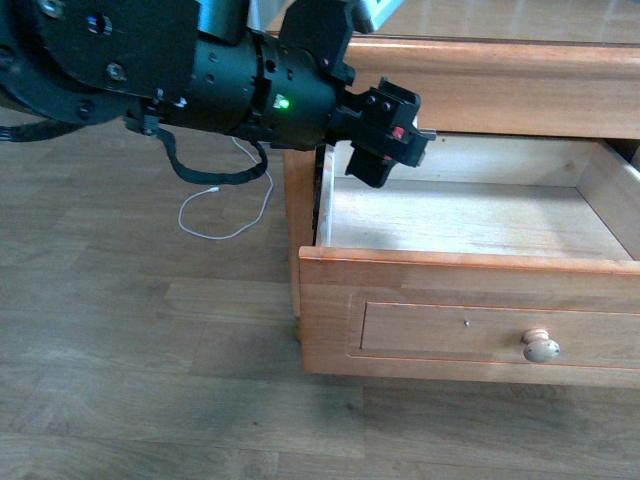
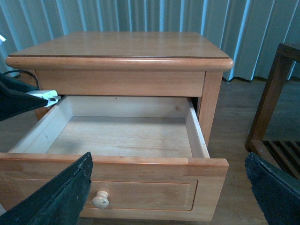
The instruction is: Put charger into drawer
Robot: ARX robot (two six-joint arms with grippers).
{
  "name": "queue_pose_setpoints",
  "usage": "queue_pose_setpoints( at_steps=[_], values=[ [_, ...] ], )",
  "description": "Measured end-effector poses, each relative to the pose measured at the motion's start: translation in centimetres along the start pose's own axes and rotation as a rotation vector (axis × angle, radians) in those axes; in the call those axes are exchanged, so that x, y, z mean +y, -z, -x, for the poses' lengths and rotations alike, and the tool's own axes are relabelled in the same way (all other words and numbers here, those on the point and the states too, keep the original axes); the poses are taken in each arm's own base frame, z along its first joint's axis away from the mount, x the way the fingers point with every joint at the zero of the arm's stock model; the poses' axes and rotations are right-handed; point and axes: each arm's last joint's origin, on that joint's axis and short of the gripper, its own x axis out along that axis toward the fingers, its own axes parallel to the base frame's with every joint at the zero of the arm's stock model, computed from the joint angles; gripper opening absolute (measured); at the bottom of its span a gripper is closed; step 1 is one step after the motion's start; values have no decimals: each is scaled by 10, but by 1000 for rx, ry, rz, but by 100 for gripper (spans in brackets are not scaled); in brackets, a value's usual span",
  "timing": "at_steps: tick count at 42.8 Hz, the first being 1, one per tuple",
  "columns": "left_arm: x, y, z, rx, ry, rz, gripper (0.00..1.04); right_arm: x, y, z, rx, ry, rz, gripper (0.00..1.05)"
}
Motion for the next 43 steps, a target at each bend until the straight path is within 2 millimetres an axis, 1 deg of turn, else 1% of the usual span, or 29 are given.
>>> queue_pose_setpoints(
  at_steps=[3,7,11,15,17,18,20,27,28,29,31,35,40,43],
  values=[
    [-4,2,-12,18,0,-7,59,0,0,0,0,-1,0,96],
    [-7,6,-23,41,-7,-20,59,0,0,0,0,0,0,96],
    [-6,12,-30,55,-23,-21,59,0,0,0,0,0,0,96],
    [-6,15,-33,61,-32,-19,60,0,0,0,0,0,0,96],
    [-5,15,-33,60,-33,-20,68,0,0,0,0,-1,0,96],
    [-5,15,-33,60,-34,-20,70,0,0,0,0,0,0,96],
    [-3,13,-33,53,-46,-23,77,0,0,0,0,0,0,96],
    [1,9,-33,25,-76,-24,97,0,0,0,0,0,0,96],
    [2,9,-32,20,-83,-24,100,0,0,0,0,0,0,96],
    [3,8,-32,14,-96,-23,100,0,0,0,0,0,0,96],
    [5,8,-31,4,-122,-13,98,0,0,0,0,-1,0,96],
    [10,6,-25,-16,-166,1,99,0,0,0,0,0,0,96],
    [20,1,-8,-41,-256,23,99,0,0,0,0,-1,0,96],
    [28,-3,6,-49,-321,35,99,0,0,0,0,0,0,96]
  ],
)
